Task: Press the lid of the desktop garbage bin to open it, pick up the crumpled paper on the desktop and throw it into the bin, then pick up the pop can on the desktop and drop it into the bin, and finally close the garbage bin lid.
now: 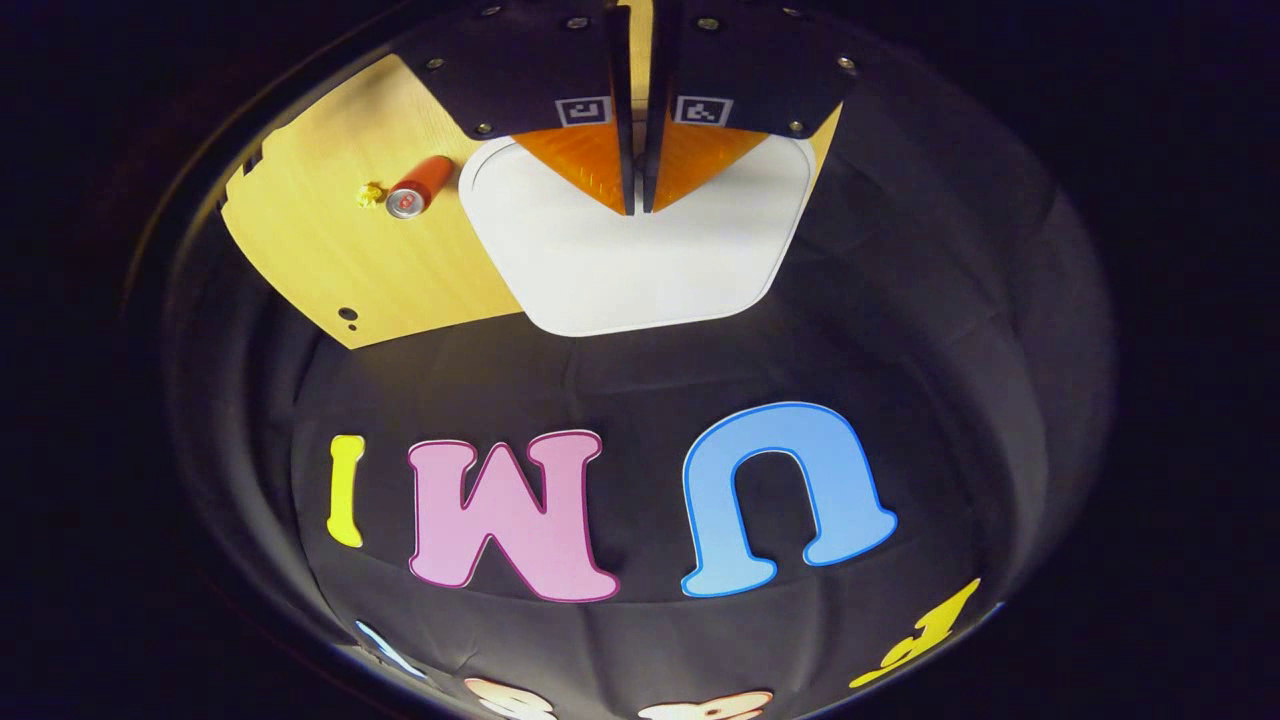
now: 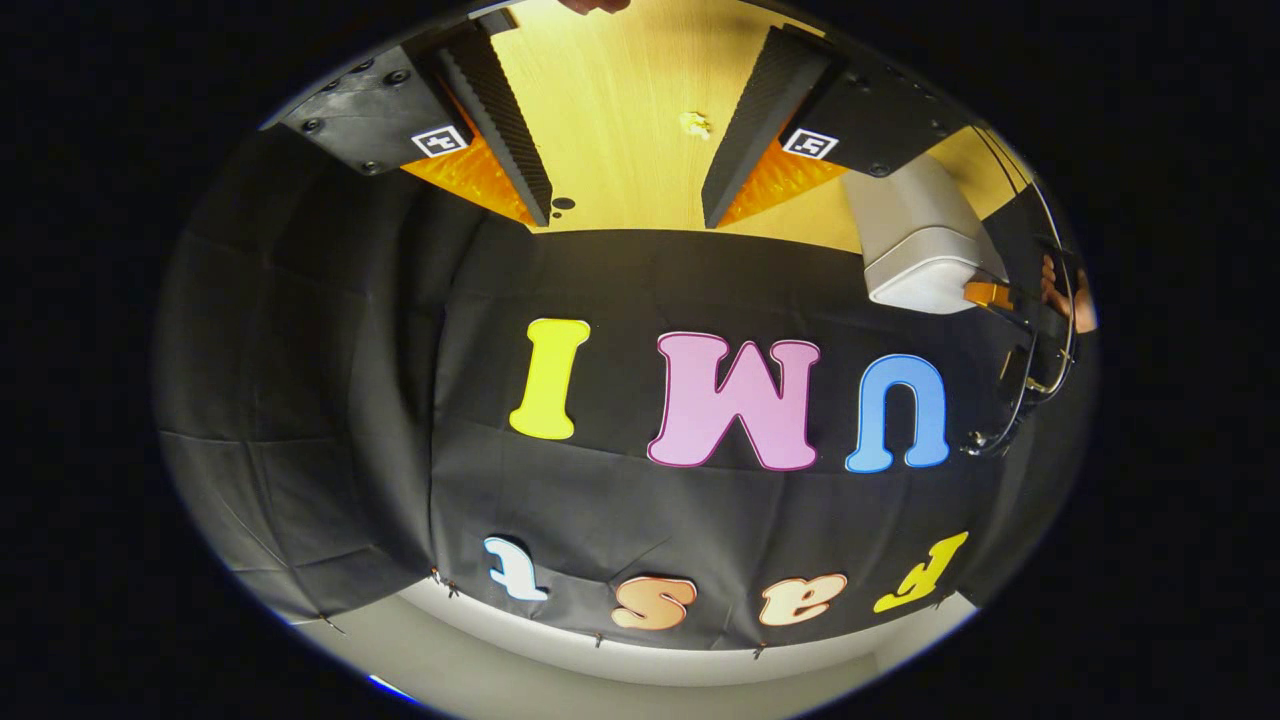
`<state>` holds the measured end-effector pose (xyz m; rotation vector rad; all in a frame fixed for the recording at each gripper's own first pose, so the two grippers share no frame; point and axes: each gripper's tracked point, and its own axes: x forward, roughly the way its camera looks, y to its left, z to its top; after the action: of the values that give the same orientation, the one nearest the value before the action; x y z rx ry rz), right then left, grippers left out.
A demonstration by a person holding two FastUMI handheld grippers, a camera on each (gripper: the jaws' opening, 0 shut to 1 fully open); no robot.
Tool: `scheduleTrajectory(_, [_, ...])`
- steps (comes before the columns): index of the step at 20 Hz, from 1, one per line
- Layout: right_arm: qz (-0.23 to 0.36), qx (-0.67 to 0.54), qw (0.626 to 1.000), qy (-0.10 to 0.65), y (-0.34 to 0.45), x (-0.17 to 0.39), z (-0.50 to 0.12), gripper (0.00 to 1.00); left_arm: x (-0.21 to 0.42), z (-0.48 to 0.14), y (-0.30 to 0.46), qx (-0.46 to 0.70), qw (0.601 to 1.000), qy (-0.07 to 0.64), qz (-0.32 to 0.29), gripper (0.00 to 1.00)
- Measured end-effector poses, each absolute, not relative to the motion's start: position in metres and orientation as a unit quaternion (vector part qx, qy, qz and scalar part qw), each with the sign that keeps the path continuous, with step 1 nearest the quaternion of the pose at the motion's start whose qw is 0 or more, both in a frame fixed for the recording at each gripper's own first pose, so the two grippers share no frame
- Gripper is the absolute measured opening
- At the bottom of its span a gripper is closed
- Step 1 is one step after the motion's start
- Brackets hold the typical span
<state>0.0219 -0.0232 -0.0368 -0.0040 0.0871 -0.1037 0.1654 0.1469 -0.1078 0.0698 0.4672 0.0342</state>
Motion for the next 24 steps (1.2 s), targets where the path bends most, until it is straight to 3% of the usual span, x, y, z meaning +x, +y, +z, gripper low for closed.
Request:
scheduleTrajectory(5, [-0.056, -0.005, 0.997, 0.045, -0.023, 0.021, -0.035, 0.98, 0.169, -0.086, 0.153, 0.041, 0.982, 0.183, 0.014, 0.18])
scheduleTrajectory(7, [-0.055, -0.012, 0.997, 0.046, -0.020, 0.021, -0.035, 0.98, 0.171, -0.063, 0.155, 0.046, 0.989, 0.143, 0.018, 0.25])
scheduleTrajectory(9, [-0.051, -0.014, 0.998, 0.046, -0.014, 0.021, -0.033, 0.98, 0.165, -0.040, 0.151, 0.049, 0.993, 0.107, 0.009, 0.39])
scheduleTrajectory(10, [-0.049, -0.015, 0.998, 0.044, -0.011, 0.021, -0.031, 0.98, 0.163, -0.029, 0.149, 0.050, 0.995, 0.087, 0.008, 0.69])
scheduleTrajectory(12, [-0.047, -0.017, 0.998, 0.041, -0.005, 0.021, -0.029, 0.98, 0.155, -0.008, 0.147, 0.058, 0.997, 0.049, 0.012, 0.95])
scheduleTrajectory(24, [-0.015, -0.019, 0.999, 0.041, 0.021, 0.038, -0.047, 0.98, 0.068, 0.052, 0.121, 0.037, 0.998, -0.054, 0.005, 0.94])
